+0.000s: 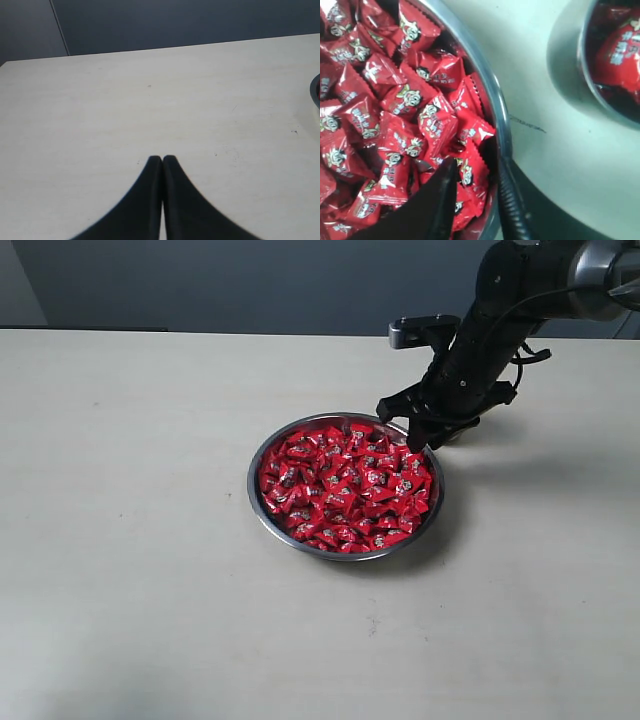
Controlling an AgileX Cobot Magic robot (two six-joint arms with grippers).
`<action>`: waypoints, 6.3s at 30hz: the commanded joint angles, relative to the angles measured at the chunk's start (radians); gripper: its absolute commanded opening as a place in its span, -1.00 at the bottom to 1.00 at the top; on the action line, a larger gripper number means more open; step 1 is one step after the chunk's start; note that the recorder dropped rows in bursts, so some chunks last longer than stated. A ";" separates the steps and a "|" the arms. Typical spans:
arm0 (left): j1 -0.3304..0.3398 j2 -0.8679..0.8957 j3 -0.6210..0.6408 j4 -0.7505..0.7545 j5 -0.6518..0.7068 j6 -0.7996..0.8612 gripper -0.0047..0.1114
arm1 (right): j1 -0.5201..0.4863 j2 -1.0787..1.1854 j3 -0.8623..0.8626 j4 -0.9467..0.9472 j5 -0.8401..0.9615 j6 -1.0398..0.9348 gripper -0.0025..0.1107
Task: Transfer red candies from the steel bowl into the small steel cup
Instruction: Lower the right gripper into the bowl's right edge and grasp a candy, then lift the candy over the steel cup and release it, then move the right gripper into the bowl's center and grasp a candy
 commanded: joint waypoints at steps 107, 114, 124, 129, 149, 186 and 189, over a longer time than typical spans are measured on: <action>0.000 -0.005 -0.008 0.002 -0.008 -0.003 -0.91 | -0.142 0.069 -0.314 -0.020 0.027 0.041 -0.97; 0.000 -0.005 -0.008 0.002 -0.008 -0.003 -0.91 | -0.142 0.086 -0.314 -0.046 0.009 0.041 -0.97; 0.000 -0.005 -0.008 0.002 -0.008 -0.003 -0.91 | -0.142 0.118 -0.314 -0.046 -0.019 0.037 -0.97; 0.000 -0.005 -0.008 0.002 -0.008 -0.003 -0.91 | -0.142 0.150 -0.314 -0.053 -0.006 0.025 -0.97; 0.000 -0.005 -0.008 0.002 -0.008 -0.003 -0.91 | -0.142 0.147 -0.314 0.021 0.001 -0.039 -0.41; 0.000 -0.005 -0.008 0.002 -0.008 -0.003 -0.91 | 0.242 -0.113 0.233 0.101 -0.286 -0.012 -0.41; 0.000 -0.005 -0.008 0.002 -0.008 -0.003 -0.91 | 0.236 -0.109 0.233 -0.014 -0.270 0.139 -0.41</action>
